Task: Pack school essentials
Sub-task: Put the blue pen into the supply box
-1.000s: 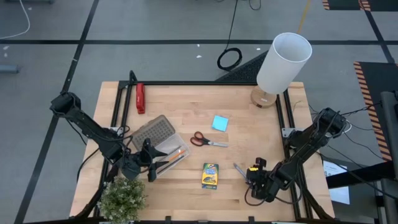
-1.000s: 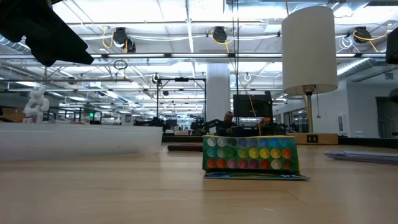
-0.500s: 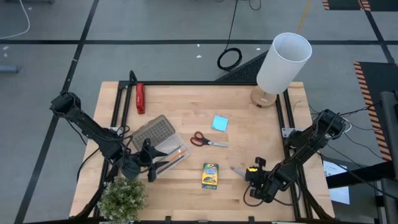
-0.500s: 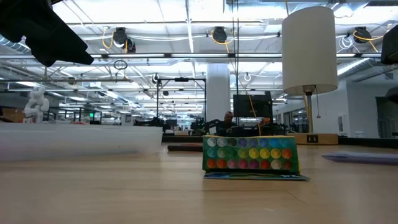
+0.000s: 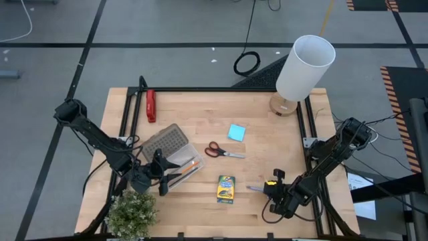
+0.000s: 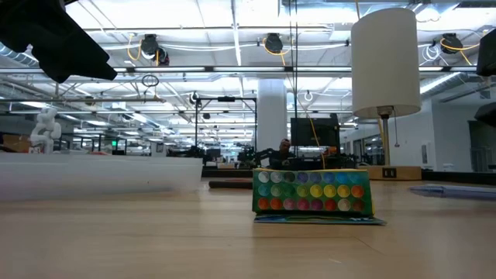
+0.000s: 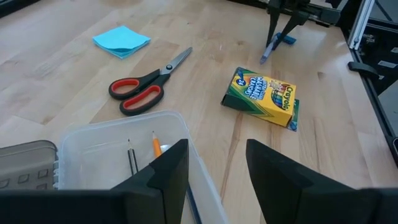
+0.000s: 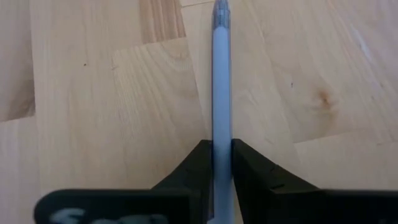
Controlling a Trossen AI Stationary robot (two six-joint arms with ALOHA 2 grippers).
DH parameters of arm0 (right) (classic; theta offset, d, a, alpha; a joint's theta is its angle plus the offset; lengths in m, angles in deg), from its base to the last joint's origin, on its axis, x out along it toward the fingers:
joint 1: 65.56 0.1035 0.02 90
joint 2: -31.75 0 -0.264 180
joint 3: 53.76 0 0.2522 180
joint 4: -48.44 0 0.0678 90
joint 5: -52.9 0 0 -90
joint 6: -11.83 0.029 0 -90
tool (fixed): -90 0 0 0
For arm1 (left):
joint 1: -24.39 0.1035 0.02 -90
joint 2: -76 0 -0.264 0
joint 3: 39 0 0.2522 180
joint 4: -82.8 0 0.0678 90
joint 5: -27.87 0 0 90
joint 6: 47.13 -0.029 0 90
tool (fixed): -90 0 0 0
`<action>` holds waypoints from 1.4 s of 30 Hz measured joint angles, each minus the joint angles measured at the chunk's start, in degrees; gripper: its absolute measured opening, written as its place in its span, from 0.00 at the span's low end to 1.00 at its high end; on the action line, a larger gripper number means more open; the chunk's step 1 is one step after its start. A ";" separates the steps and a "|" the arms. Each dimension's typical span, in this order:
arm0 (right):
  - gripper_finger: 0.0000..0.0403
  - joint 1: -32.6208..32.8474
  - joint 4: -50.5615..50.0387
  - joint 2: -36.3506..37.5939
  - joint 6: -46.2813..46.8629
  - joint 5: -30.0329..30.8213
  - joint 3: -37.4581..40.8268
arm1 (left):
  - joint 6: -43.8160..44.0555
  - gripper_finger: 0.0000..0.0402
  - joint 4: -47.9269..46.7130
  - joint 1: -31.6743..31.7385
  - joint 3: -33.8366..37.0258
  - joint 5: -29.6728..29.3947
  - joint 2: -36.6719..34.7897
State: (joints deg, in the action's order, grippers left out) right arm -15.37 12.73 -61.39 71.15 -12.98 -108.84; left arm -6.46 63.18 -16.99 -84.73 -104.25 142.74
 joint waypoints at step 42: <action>0.11 -27.50 37.75 10.38 -68.90 -0.42 0.13 | -36.34 0.71 3.57 10.72 -19.33 6.11 9.52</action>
State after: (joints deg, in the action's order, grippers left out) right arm -42.87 50.48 -51.01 2.26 -13.39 -108.71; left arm -42.80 66.75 -6.28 -104.05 -98.14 152.26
